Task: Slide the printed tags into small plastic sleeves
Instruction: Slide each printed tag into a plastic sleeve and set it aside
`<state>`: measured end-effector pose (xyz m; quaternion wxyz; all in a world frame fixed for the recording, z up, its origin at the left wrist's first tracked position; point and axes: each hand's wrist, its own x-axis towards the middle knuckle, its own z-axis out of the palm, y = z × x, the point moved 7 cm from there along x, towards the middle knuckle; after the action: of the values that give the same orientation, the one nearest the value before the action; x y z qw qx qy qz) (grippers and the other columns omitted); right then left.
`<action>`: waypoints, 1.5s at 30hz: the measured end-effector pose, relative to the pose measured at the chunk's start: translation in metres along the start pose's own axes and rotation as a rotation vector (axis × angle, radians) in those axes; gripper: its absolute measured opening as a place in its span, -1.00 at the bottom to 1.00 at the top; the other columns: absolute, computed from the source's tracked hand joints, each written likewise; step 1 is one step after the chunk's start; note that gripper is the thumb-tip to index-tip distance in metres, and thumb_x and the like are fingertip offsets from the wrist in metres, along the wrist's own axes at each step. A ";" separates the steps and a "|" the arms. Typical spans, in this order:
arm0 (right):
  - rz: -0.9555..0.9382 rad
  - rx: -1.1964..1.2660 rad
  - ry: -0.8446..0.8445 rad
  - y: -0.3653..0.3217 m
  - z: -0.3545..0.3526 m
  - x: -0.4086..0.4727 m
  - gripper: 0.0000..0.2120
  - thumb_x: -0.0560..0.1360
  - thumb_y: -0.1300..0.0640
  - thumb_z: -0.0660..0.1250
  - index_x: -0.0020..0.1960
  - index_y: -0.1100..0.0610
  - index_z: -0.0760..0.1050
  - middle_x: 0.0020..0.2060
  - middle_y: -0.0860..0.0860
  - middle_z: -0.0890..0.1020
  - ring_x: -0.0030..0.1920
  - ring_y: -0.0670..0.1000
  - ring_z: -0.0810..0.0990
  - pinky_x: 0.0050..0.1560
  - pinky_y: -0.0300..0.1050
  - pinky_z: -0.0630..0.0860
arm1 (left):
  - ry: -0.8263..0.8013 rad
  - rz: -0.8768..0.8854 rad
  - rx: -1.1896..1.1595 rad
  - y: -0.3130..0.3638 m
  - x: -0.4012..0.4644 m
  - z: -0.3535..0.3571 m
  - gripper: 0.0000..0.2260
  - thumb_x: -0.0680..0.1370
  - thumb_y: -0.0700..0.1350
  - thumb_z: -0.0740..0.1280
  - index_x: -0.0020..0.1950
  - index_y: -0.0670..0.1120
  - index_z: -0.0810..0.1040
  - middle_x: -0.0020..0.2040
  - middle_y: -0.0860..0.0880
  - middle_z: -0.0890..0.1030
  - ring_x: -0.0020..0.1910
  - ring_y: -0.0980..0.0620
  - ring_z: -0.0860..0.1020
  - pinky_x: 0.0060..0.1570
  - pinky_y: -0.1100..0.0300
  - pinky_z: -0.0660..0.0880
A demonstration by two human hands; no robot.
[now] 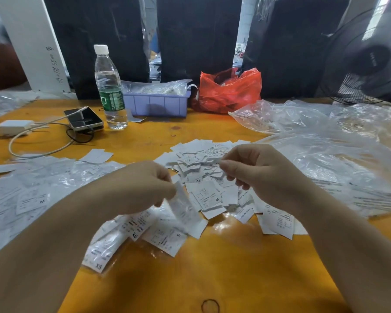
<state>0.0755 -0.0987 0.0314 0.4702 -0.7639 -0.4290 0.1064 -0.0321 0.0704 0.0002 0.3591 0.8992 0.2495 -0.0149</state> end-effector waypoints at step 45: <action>0.189 -0.235 -0.251 0.009 0.007 -0.006 -0.83 0.43 0.18 0.44 -0.31 0.01 0.55 -0.53 -0.16 0.41 -0.52 -0.19 0.38 -0.47 -0.29 0.31 | 0.246 0.289 0.256 0.033 -0.003 0.052 -0.51 0.47 0.15 0.35 0.38 0.17 0.33 0.35 0.15 0.41 0.35 0.05 0.31 0.31 0.07 0.30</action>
<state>0.0729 -0.1005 0.0185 0.3085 -0.8311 -0.4202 0.1937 -0.0112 0.0147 -0.0170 0.2074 0.9589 0.1562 0.1148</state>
